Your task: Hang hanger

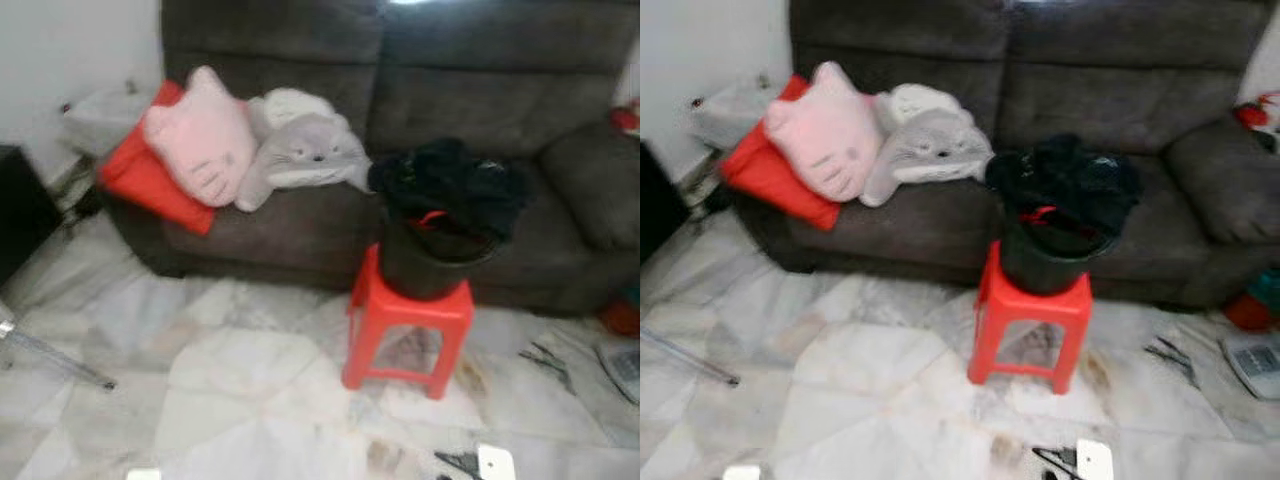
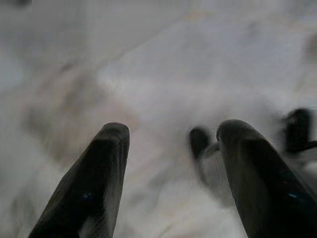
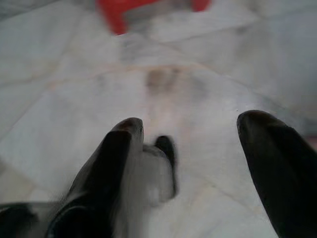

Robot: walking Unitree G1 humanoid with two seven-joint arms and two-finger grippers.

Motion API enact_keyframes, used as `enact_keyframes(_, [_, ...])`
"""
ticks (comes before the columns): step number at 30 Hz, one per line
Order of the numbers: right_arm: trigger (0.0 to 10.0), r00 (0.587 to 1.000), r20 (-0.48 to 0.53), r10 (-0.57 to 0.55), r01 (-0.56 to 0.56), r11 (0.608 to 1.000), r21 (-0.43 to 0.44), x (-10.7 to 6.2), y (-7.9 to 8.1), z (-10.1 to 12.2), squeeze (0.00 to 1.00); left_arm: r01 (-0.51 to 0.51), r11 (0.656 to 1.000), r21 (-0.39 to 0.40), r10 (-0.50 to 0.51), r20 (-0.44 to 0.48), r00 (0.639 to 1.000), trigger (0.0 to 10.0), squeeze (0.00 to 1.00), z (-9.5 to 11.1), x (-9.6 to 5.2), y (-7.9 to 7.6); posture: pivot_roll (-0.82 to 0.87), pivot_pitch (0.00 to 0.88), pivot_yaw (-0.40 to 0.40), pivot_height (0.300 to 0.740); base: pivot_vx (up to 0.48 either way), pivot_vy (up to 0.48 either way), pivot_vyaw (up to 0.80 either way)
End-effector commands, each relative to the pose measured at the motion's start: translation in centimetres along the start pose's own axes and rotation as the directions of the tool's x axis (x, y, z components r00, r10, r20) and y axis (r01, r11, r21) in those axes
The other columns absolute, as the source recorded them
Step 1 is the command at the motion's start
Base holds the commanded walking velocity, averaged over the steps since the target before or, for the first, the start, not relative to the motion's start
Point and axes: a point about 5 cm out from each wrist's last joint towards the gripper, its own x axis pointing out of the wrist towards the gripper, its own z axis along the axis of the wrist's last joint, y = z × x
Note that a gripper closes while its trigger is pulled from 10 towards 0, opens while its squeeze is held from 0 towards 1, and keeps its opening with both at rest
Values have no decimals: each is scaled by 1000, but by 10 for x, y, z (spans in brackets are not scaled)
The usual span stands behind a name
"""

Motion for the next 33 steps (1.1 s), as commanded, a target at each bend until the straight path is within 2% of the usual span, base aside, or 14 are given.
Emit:
enact_keyframes(1, [10000,1000,24,-8,7,1000,3,1,-1,7,0,2,1000,-8,-2,-8,1000,10000,0,-4,-1,1,-81,3,-21,740,315,0,0])
enact_keyframes(8, [10000,999,48,-19,18,1000,7,2,0,10,0,13,1000,-3,-13,-7,1000,10000,0,-5,0,-9,-101,30,-13,740,312,0,0])
enact_keyframes(12, [10000,998,69,-10,11,1000,-16,2,0,13,0,17,1000,-2,-17,-3,1000,10000,0,-5,0,-10,-109,39,-10,740,309,0,0])
enact_keyframes(16, [10000,989,145,-32,34,999,-15,0,-1,19,0,-1,1000,2,1,7,1000,10000,0,-4,-3,7,-126,43,-9,740,214,0,0])
enact_keyframes(19, [10000,978,202,-51,51,999,3,-1,-1,23,0,-6,1000,11,6,7,1000,10000,0,-4,-3,8,-133,43,-8,740,0,0,0])
enact_keyframes(26, [10000,942,317,-108,104,994,29,-5,-4,32,0,10,1000,19,-10,21,1000,10000,0,-5,-1,-9,-161,38,-8,740,0,0,0])
enact_keyframes(33, [10000,896,411,-169,181,983,10,-9,-7,40,0,-3,1000,13,2,26,1000,10000,0,-4,-2,-6,-179,32,-10,740,0,0,0])
